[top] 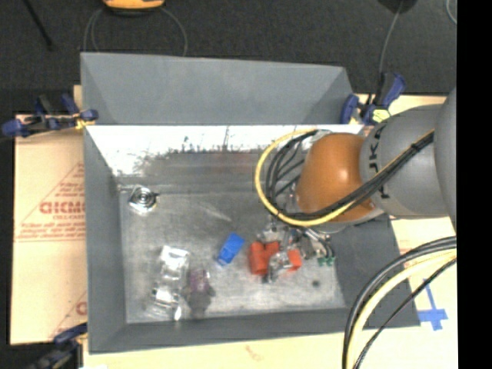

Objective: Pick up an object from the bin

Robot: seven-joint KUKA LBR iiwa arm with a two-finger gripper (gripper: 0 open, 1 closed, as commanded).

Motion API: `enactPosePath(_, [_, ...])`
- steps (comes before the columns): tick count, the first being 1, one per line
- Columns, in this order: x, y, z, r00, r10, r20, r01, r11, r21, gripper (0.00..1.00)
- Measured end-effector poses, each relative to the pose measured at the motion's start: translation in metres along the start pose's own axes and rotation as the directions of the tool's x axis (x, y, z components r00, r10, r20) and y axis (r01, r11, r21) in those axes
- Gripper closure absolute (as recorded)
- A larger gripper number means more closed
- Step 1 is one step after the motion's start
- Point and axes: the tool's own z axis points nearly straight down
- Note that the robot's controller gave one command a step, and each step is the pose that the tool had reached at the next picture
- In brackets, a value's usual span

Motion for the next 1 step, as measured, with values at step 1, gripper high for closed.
enactPosePath(1, [-0.0019,-0.0029,-0.1503,0.994,-0.105,-0.007,0.105,0.995,-0.002,1.0])
